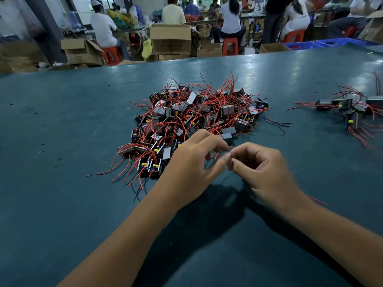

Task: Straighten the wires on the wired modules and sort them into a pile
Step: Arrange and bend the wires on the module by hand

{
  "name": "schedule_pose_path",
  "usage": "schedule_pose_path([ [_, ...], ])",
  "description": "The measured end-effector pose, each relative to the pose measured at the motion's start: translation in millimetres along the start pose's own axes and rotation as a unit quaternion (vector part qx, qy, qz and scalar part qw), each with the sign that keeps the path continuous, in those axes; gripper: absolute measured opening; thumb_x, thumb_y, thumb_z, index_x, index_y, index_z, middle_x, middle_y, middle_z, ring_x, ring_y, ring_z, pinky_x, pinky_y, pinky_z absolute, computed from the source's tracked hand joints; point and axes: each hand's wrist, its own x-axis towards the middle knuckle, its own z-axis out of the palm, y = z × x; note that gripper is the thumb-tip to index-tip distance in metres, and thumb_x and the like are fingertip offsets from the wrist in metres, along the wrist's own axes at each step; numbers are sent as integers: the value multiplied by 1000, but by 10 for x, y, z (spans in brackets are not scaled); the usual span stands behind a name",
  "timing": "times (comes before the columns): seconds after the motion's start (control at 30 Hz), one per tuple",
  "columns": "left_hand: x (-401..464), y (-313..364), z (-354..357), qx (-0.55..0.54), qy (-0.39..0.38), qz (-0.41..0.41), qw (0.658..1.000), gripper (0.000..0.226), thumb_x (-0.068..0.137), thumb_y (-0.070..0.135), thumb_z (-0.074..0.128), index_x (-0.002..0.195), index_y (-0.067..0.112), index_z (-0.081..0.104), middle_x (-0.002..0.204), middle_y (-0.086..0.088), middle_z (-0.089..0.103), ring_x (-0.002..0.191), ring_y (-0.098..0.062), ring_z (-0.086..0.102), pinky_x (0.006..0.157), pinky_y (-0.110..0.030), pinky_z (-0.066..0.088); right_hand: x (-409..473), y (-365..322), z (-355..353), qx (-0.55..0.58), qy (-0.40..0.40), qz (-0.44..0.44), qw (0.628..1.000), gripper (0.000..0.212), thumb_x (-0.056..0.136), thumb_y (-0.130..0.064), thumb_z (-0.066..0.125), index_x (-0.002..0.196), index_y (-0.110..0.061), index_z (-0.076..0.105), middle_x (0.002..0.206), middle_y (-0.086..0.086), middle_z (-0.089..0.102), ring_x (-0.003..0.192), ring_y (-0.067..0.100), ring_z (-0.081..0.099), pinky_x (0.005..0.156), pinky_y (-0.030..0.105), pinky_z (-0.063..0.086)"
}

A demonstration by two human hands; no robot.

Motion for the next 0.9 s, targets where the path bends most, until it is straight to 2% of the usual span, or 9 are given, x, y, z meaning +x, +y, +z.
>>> schedule_pose_path([
  [0.07,1,1,-3,31,-1,15,999,6,94,18,68,93,12,68,92,8,53,77,-6,46,70,-23,43,-14,-36,3,-33,-5,-16,999,2,82,-25,68,82,-24,70,69,9,66,58,28,55,58,44,47],
  [0.17,-1,0,-18,51,-11,20,998,7,94,17,67,89,12,65,88,8,51,76,-4,42,68,-24,42,-28,-55,-15,-78,-14,-45,996,10,84,-16,69,82,-26,71,68,-3,66,58,26,56,54,36,46],
  [0.27,3,1,-60,47,-33,11,998,7,94,17,66,89,13,64,86,7,53,77,-4,45,68,-20,40,-35,-65,-20,-100,-18,-66,993,17,84,-5,71,83,-22,72,66,-13,64,54,1,53,54,12,39],
  [0.3,3,5,-72,44,-39,7,998,7,94,17,66,88,13,64,85,8,53,76,-2,46,68,-16,38,-38,-73,-18,-108,-18,-74,991,17,84,-2,71,83,-20,72,65,-16,63,55,-1,54,56,6,36],
  [0.37,0,13,-85,22,-53,-17,998,10,95,19,66,87,14,65,80,12,53,73,0,47,65,-12,36,-40,-88,-13,-130,-15,-95,987,17,83,0,72,84,-16,72,64,-20,61,56,-3,55,57,3,35],
  [0.53,-16,5,-94,-90,-68,-107,988,19,96,23,67,78,18,64,61,22,54,50,1,44,49,-9,31,-31,-84,-11,-180,-7,-135,974,13,83,-4,72,86,-17,71,72,-18,62,65,-2,57,63,5,37],
  [0.67,-4,23,-106,-109,-75,-135,982,24,95,23,68,72,19,64,53,15,51,45,-1,40,47,-12,28,-38,-87,-17,-203,-6,-147,968,12,83,-3,74,84,-15,70,71,-17,60,66,-1,56,63,5,36],
  [0.8,-11,22,-73,-174,-65,-218,958,29,94,20,67,67,10,60,46,14,40,41,-3,31,42,-14,26,-43,-120,-9,-272,-20,-209,939,1,85,-10,70,85,-10,69,75,-6,61,68,8,54,67,17,42],
  [0.9,-18,36,-88,-188,-74,-240,949,30,93,20,66,67,7,61,47,13,41,39,-3,28,41,-15,26,-36,-138,-9,-315,-26,-248,916,4,86,-8,69,83,-6,68,75,-1,60,69,15,53,66,25,43],
])
